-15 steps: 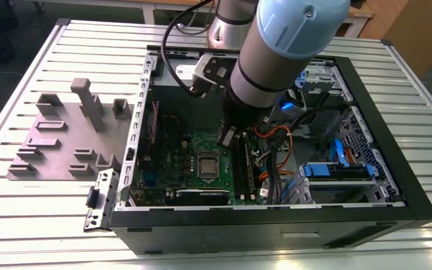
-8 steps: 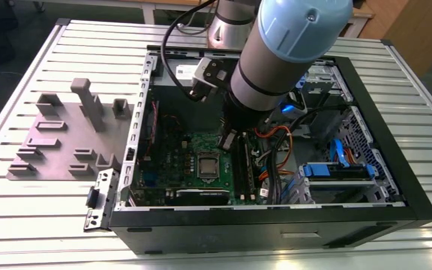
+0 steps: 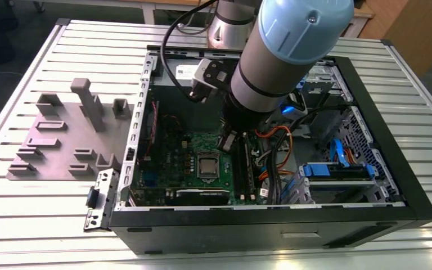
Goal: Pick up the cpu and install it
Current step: 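Install the first cpu locking lever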
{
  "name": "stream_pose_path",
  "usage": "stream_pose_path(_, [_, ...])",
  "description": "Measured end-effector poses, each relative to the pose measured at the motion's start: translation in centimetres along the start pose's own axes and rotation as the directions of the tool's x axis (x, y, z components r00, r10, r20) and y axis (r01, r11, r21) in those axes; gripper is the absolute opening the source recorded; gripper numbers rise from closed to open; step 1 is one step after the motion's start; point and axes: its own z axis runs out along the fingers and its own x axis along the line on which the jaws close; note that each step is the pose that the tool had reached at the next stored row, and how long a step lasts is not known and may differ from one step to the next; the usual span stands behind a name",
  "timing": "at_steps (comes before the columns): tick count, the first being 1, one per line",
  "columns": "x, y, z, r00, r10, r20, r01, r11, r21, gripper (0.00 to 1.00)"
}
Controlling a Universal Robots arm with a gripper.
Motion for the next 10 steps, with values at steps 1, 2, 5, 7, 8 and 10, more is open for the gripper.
stream_pose_path(1, [0.00, 0.00, 0.00, 1.0000, 0.000, 0.0000, 0.000, 1.0000, 0.0000, 0.11])
stream_pose_path(2, [0.01, 0.00, 0.00, 1.0000, 0.000, 0.0000, 0.000, 1.0000, 0.0000, 0.11])
stream_pose_path(5, [0.01, -0.01, 0.00, 1.0000, 0.000, 0.0000, 0.000, 1.0000, 0.0000, 0.11])
stream_pose_path(7, [0.02, -0.01, -0.01, 1.0000, -0.001, -0.0002, 0.001, 1.0000, -0.0001, 0.11])
stream_pose_path(8, [0.02, -0.01, -0.01, 1.0000, -0.005, -0.0009, 0.005, 1.0000, -0.0008, 0.11])
stream_pose_path(10, [0.02, -0.01, 0.00, 0.9998, -0.021, -0.0038, 0.021, 0.9998, -0.0035, 0.11])
